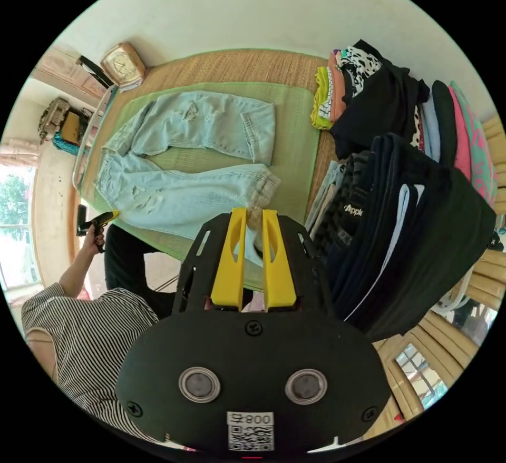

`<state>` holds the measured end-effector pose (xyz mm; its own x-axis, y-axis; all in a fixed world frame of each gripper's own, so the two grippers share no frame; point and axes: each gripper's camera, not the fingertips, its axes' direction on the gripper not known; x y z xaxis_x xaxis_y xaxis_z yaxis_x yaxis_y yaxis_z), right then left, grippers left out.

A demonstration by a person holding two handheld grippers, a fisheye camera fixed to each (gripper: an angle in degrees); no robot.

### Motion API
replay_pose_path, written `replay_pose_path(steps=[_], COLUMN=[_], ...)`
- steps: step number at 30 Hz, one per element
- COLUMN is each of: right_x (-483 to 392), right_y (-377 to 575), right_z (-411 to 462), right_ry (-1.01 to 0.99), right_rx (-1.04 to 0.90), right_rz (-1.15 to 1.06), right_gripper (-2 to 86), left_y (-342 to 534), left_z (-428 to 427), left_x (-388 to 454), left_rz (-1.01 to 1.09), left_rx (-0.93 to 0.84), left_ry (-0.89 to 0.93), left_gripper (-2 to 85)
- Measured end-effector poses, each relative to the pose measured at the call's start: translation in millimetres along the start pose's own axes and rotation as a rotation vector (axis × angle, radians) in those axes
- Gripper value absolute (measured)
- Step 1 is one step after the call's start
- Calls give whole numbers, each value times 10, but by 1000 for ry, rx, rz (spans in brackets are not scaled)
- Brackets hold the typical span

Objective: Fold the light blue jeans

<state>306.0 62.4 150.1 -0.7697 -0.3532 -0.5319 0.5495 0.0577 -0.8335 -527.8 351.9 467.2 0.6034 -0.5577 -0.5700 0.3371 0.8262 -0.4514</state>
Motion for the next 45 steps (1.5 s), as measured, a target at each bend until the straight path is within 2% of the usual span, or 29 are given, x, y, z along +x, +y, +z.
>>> replay_pose_path(steps=[3,10,16,18,21,26,29,36,43,45], right_x=[66,360,637,694,740,681,611,472,567,562], right_y=[-175,255,219,157,42,-32,20,590,790,786], right_z=[350,1106,1338,1358,1520,1643,1610,1196,1882,2004], right_ry=[20,-100,-97,-74,-75,-51,-61,-64,-70,-78], right_rx=[-109,-98,-39,-15,-51,-82,-121,-74,-215,-219], right_rz=[13,145,253,274,280,244,203,151,225,244], right_gripper=[69,92,115,111,97,67,60,58,61,62], left_y=[52,147,116,123,135,168,224,511,744,808], left_z=[29,-87,-238,-335,-390,-396,-443,-647,-585,-651], left_x=[-51,-349,-622,-752,-871,-945,-1018,-1007,-1119,-1156], left_rz=[7,-52,-161,-226,-268,-264,-249,-158,-199,-218], left_rx=[-18,0,110,201,280,285,287,291,202,227], left_ry=[-24,-37,-55,-66,-66,-94,-42,23,-67,-23], left_gripper=[51,77,86,78,68,50,37,28,32,37])
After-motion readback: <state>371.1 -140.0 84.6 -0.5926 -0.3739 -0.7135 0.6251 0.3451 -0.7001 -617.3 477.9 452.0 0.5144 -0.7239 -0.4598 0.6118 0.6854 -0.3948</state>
